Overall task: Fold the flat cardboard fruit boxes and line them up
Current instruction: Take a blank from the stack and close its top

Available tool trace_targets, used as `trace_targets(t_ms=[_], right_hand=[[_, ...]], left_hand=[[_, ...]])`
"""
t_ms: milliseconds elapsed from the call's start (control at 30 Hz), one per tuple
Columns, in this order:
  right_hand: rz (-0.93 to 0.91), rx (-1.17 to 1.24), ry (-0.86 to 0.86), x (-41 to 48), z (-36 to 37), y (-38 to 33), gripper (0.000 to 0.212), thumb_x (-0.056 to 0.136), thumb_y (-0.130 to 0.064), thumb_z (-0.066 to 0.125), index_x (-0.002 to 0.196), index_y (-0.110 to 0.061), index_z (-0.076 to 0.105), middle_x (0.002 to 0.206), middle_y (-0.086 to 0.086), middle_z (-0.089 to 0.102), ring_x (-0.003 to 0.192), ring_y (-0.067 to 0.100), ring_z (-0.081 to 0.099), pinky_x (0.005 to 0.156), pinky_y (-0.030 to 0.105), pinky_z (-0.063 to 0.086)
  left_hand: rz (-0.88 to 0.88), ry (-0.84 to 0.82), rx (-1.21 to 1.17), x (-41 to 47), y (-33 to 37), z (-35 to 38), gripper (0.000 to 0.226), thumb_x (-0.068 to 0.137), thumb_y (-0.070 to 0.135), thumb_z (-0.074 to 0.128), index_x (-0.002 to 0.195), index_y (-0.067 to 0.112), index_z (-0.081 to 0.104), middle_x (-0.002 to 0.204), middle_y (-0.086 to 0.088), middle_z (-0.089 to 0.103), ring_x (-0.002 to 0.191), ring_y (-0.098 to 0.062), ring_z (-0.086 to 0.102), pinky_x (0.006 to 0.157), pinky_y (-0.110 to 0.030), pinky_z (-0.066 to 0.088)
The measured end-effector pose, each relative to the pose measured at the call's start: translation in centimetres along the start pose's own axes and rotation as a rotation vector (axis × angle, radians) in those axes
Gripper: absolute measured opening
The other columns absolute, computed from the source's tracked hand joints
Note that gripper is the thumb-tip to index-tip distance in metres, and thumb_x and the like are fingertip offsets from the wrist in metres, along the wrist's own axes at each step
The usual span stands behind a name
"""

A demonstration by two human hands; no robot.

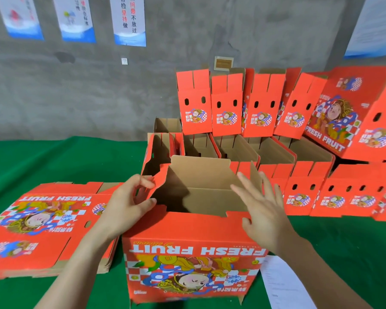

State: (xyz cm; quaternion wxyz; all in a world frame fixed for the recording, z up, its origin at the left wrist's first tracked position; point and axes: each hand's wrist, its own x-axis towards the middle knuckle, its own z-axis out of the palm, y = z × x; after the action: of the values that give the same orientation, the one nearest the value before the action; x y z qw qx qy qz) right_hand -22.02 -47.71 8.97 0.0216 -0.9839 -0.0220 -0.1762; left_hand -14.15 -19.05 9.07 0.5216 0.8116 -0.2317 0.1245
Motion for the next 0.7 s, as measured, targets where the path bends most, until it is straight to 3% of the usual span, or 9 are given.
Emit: trace_targets(t_ms=[100,200,267,300,367,433,500,600,700], right_hand=[[-0.113,-0.197,-0.134,1.6,-1.3,-0.1,0.086,0.082,-0.014,0.054,0.151,-0.03,0.005,0.152,-0.011,-0.032,0.138,0.031,-0.035,0.106,0.057,-0.024],[-0.102,-0.289,-0.231,2.6,-1.8,-0.4,0.09,0.081,-0.015,0.057,0.152,-0.028,0.002,0.155,-0.004,-0.029,0.139,0.033,-0.033,0.107,0.059,-0.022],[-0.096,-0.288,-0.239,2.9,-1.8,-0.6,0.092,0.08,-0.013,0.057,0.152,-0.028,0.002,0.155,-0.002,-0.029,0.139,0.033,-0.033,0.108,0.058,-0.022],[-0.095,-0.281,-0.241,2.9,-1.8,-0.7,0.092,0.08,-0.012,0.057,0.152,-0.028,0.002,0.155,-0.001,-0.029,0.138,0.032,-0.034,0.108,0.057,-0.022],[-0.105,-0.255,-0.232,3.0,-1.6,-0.6,0.092,0.08,-0.01,0.056,0.151,-0.03,0.001,0.155,0.0,-0.029,0.138,0.031,-0.034,0.108,0.055,-0.023],[-0.142,-0.195,-0.204,2.8,-1.4,-0.3,0.091,0.08,-0.007,0.053,0.151,-0.033,0.002,0.154,-0.004,-0.031,0.139,0.027,-0.033,0.108,0.051,-0.024],[-0.24,-0.083,-0.125,2.4,-1.1,0.3,0.089,0.081,-0.003,0.049,0.15,-0.038,0.005,0.152,-0.013,-0.034,0.144,0.022,-0.025,0.113,0.043,-0.021],[-0.425,0.167,0.089,0.9,-0.1,1.2,0.082,0.082,-0.001,0.056,0.148,-0.036,0.023,0.16,-0.015,0.002,0.143,0.011,0.023,0.116,0.028,0.016],[-0.342,0.443,0.21,-0.5,1.3,1.2,0.063,0.084,-0.005,0.061,0.138,-0.032,0.044,0.13,-0.019,0.056,0.104,-0.007,0.058,0.09,0.012,0.042]], left_hand=[[0.013,-0.006,0.086,0.6,0.3,0.3,0.03,0.079,0.0,0.07,0.091,0.024,0.057,0.115,0.007,0.062,0.112,-0.013,0.057,0.096,-0.044,0.047],[0.015,0.018,0.088,0.8,0.2,0.4,0.008,0.087,0.029,0.067,0.084,0.025,0.062,0.1,0.012,0.067,0.099,-0.008,0.06,0.088,-0.034,0.047],[-0.013,-0.02,0.1,1.0,0.1,0.4,0.032,0.092,0.045,0.053,0.072,0.026,0.067,0.087,0.01,0.071,0.088,-0.008,0.062,0.082,-0.026,0.043],[-0.024,-0.041,0.124,1.3,0.0,0.5,0.034,0.094,0.042,0.052,0.069,0.025,0.068,0.085,0.008,0.07,0.087,-0.01,0.062,0.08,-0.021,0.041],[-0.004,-0.087,0.285,2.2,-0.2,0.9,0.01,0.089,0.024,0.064,0.087,0.022,0.073,0.099,0.002,0.062,0.1,-0.018,0.055,0.087,-0.02,0.038],[0.019,-0.211,0.462,3.3,-0.5,1.1,0.044,0.081,0.015,0.072,0.122,0.03,0.063,0.128,-0.005,0.041,0.126,-0.024,0.034,0.107,-0.029,0.025],[-0.005,-0.324,0.395,4.4,-0.3,1.0,0.061,0.081,0.01,0.072,0.133,0.035,0.051,0.147,-0.004,0.023,0.14,-0.02,0.018,0.114,-0.031,0.017],[-0.019,-0.409,0.232,5.4,-0.8,0.8,0.066,0.084,0.004,0.068,0.131,0.043,0.042,0.133,0.001,0.035,0.129,-0.015,0.037,0.109,-0.02,0.026],[0.022,-0.346,0.217,5.7,-1.4,1.0,0.067,0.079,-0.001,0.071,0.126,0.041,0.046,0.122,0.005,0.039,0.112,-0.008,0.042,0.099,-0.005,0.029]])
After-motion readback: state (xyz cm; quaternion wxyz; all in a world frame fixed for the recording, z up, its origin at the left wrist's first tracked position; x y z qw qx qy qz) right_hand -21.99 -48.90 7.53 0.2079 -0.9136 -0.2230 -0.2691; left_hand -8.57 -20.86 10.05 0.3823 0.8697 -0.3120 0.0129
